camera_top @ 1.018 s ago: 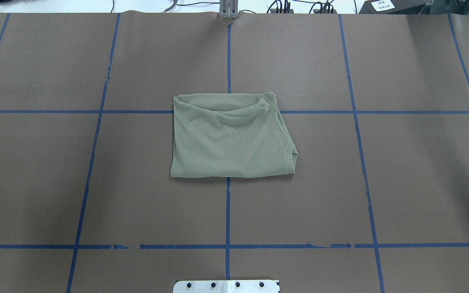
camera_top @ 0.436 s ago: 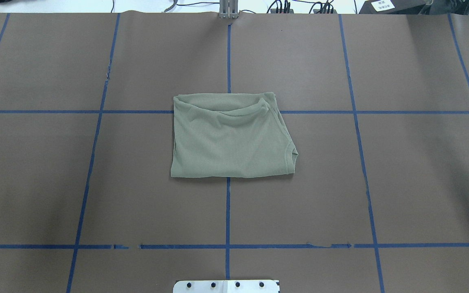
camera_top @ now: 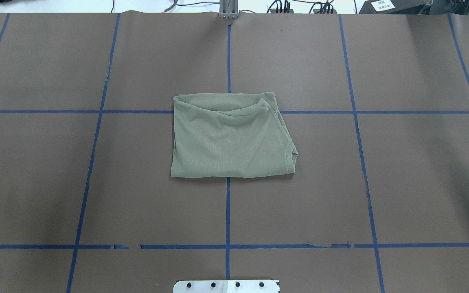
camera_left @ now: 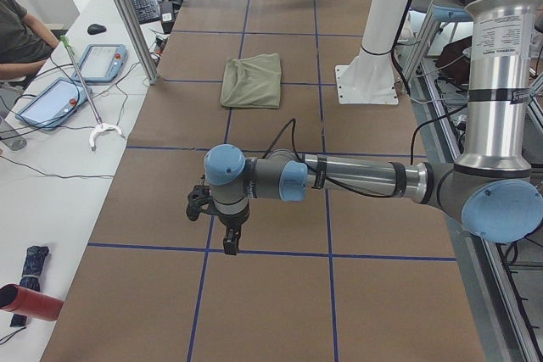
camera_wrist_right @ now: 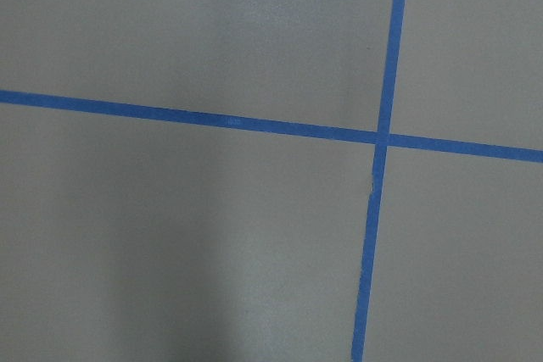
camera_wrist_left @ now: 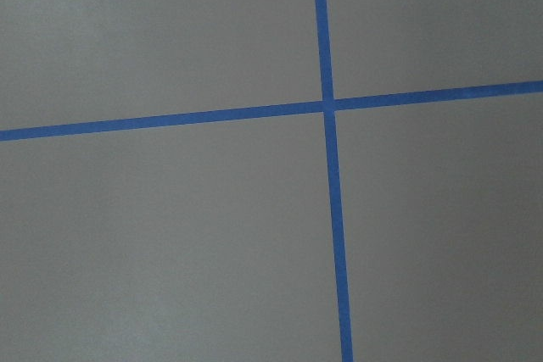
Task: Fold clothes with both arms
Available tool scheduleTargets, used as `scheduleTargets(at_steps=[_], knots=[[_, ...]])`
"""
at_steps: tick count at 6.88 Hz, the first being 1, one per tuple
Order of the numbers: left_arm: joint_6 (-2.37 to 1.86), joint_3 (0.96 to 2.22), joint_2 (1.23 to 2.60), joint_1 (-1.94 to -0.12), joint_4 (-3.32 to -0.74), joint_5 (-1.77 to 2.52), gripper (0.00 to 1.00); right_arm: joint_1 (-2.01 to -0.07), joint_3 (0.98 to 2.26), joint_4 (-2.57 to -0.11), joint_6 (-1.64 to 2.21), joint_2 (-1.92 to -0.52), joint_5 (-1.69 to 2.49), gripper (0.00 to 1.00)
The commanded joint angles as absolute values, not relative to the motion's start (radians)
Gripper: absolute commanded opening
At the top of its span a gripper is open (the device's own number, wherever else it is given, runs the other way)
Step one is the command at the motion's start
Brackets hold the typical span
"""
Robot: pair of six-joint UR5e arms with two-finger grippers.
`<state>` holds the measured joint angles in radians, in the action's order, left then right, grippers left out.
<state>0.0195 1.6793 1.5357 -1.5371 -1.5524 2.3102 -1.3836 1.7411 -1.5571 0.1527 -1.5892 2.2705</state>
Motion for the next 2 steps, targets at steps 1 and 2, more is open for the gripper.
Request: scheduleTargets(at_steps=[1, 2], knots=[[0.018, 1.678, 1.540, -1.536, -1.554, 2.319, 1.00, -1.384, 1.741, -1.557, 0.155, -1.589, 2.272, 1.00], [0.018, 1.678, 1.542, -1.536, -1.554, 2.319, 1.00, -1.384, 1.741, -1.557, 0.153, -1.589, 2.272, 1.00]])
